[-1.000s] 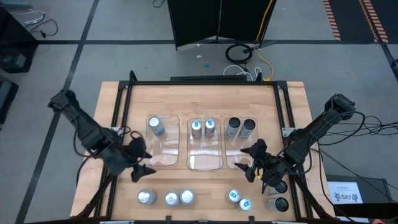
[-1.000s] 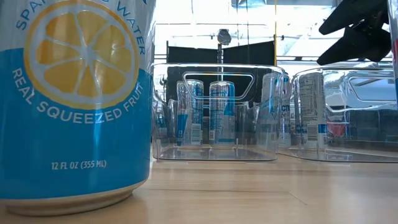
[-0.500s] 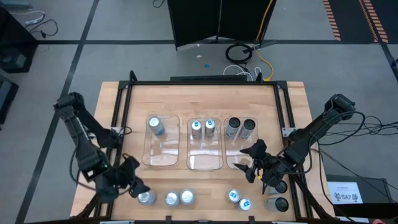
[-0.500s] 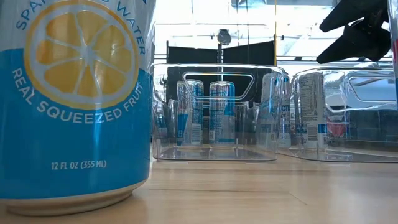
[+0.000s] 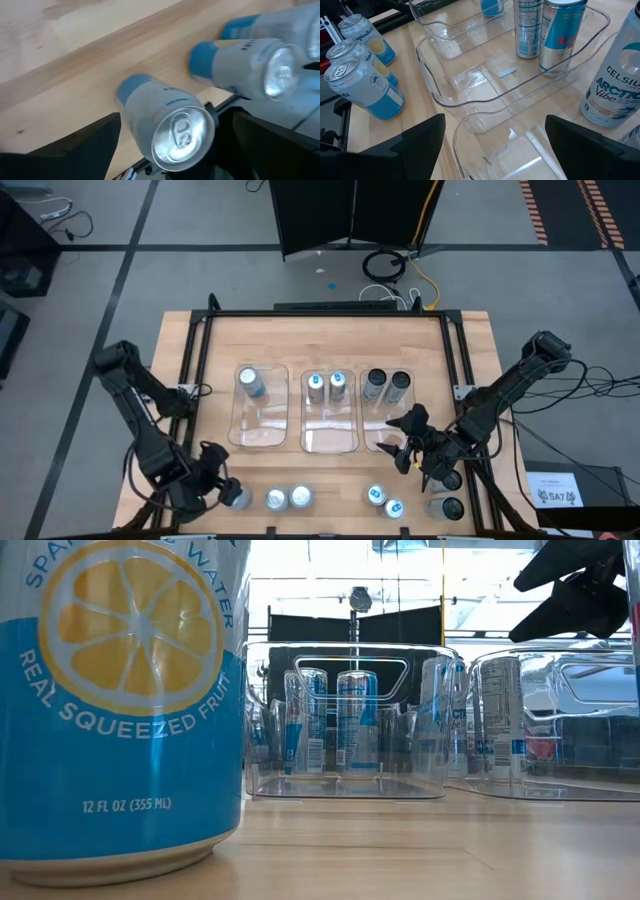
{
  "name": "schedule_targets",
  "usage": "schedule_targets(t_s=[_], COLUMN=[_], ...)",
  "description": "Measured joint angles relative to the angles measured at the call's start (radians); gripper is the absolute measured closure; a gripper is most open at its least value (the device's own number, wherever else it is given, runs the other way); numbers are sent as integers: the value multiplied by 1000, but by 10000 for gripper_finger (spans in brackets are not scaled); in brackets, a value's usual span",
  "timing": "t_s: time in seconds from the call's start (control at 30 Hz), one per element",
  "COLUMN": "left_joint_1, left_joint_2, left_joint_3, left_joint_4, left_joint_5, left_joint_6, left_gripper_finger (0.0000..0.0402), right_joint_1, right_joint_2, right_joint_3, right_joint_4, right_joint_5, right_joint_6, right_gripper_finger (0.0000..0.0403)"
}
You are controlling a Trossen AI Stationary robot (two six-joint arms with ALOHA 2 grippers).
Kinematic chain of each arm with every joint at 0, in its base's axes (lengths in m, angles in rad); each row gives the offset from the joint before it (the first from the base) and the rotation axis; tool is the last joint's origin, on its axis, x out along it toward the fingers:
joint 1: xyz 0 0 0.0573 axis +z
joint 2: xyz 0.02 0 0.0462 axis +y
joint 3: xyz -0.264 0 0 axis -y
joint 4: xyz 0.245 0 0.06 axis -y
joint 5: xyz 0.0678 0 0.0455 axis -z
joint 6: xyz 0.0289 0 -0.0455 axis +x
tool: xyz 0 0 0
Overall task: Sort soda cans
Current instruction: Put the left blue-white soda can into the left transparent bin
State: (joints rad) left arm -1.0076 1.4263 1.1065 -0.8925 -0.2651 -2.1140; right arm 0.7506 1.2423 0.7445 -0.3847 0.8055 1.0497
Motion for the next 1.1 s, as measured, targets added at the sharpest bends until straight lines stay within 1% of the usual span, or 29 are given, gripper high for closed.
schedule_targets(t_s=[0.13,0.27,0.37,0.53,0.9,1.1], left_joint_1=[7,7,7,7,7,8], left_joint_2=[26,44,57,90,162,171], left_joint_3=[0,1,1,1,1,1], left_joint_4=[3,32,57,56,59,57], left_joint_5=[26,28,26,1,2,48], left_joint_6=[-1,-2,3,54,51,51], left_gripper_finger=[9,9,9,9,9,9], right_joint_1=[0,0,0,0,0,0], right_joint_2=[0,0,0,0,0,0], right_joint_3=[0,0,0,0,0,0], right_joint_4=[0,11,11,11,11,11], right_joint_5=[0,0,0,0,1,1], right_joint_6=[-6,-23,-23,-23,-23,-23], right_gripper_finger=[67,67,67,67,67,67])
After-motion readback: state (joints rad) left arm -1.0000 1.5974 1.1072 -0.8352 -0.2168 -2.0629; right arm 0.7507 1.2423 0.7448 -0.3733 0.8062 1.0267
